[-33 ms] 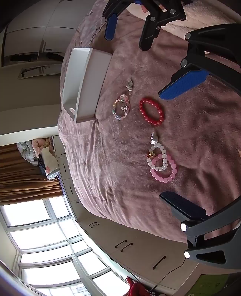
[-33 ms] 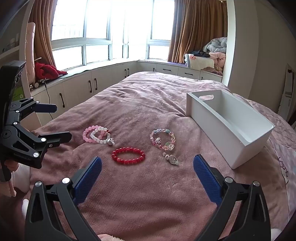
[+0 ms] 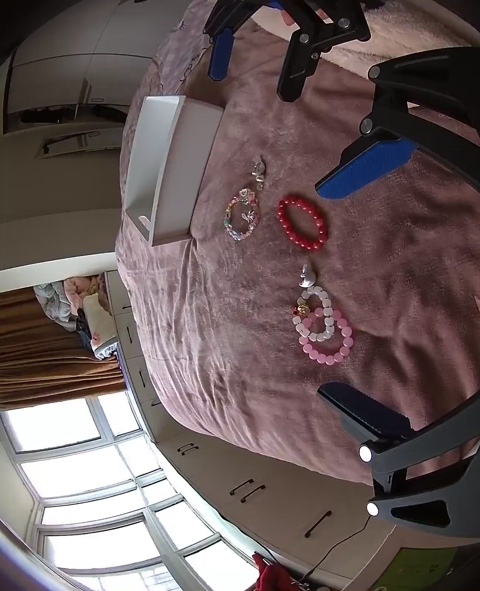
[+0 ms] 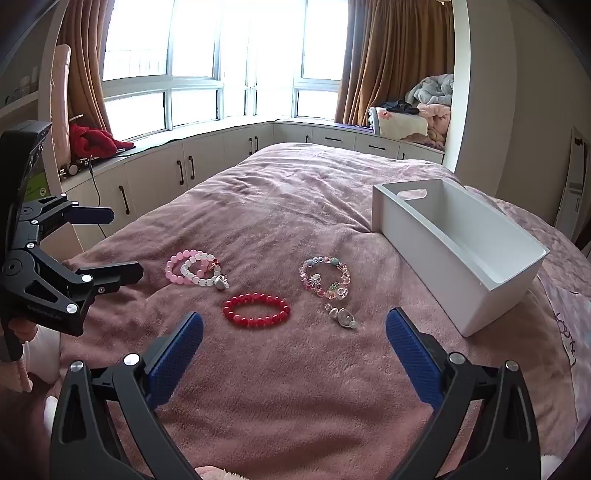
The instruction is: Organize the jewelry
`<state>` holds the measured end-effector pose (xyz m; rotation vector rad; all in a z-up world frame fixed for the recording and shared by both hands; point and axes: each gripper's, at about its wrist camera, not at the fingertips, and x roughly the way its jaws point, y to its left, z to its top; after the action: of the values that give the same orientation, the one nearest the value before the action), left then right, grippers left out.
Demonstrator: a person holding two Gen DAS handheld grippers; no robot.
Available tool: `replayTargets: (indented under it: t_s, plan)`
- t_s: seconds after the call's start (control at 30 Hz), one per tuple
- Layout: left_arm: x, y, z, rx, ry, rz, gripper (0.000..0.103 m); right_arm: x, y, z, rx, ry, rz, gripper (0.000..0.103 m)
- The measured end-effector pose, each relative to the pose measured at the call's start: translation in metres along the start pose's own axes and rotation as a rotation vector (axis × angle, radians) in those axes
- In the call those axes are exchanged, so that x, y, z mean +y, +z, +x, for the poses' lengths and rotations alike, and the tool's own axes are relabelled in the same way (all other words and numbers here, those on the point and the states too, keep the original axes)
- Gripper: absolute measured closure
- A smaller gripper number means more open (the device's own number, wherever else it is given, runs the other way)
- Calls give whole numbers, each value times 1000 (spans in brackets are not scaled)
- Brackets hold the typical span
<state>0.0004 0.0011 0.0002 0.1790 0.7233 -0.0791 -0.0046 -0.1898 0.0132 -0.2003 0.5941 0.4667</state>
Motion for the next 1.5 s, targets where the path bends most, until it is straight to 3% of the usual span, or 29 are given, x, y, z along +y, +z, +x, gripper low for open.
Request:
replayTargets:
  t_s: [1.5]
  plan:
    - [-5,2,0,-9,-3,21,2,1,-1,-1,-5,-2,2,5]
